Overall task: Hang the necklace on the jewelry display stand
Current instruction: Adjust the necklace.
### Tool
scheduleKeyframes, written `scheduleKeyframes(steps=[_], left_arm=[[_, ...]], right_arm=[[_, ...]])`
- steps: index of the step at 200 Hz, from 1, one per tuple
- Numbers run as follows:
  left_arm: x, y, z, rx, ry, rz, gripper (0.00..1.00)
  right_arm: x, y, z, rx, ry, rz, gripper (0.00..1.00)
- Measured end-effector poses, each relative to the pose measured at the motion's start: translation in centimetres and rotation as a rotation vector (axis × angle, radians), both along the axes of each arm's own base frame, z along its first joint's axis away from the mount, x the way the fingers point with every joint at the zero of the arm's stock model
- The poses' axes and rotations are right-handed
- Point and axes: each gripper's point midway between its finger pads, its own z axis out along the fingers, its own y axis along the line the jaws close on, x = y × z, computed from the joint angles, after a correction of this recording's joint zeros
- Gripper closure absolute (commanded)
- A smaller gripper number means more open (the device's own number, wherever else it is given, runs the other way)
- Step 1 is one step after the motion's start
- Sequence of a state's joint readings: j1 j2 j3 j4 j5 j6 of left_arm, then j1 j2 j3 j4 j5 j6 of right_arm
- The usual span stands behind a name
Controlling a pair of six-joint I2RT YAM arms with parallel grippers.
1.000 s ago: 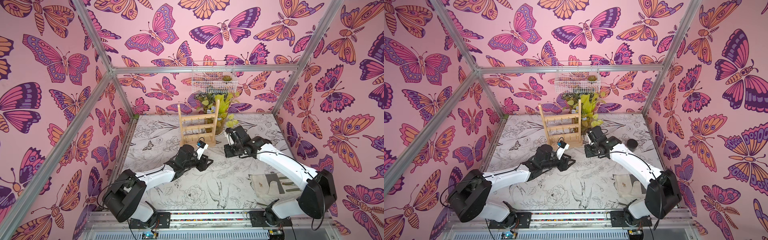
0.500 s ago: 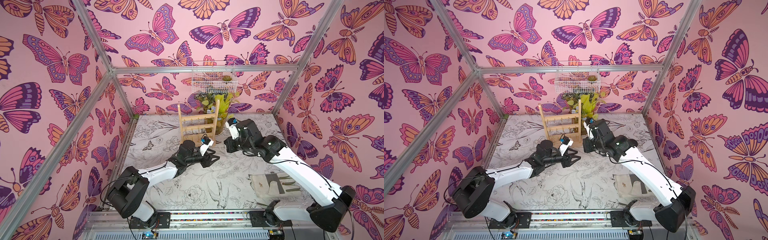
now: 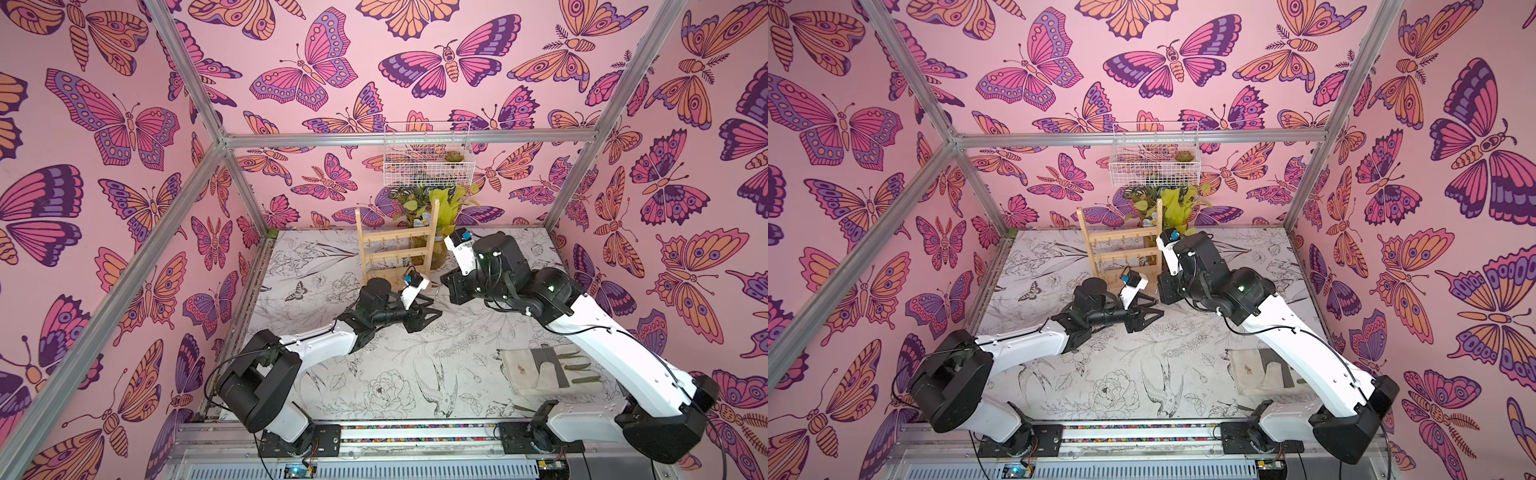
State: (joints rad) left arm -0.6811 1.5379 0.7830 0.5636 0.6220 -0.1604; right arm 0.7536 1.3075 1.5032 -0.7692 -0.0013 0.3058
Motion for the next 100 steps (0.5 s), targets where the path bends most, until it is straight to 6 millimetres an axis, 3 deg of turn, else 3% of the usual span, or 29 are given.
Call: scheduleKeyframes(steps=[64,100], left_arm=[[0.3,0.1,0.5,-0.01,-0.019,0.016,0.47],[0.3,0.2,1.9,-0.034,-0.052,0.027,0.51]], right_arm=[[-0.4,0.8,0.5,0.007,-0.006,0.022,1.0],[-0.3,1.0,0.1,0.002,0.005,0.028,1.0]])
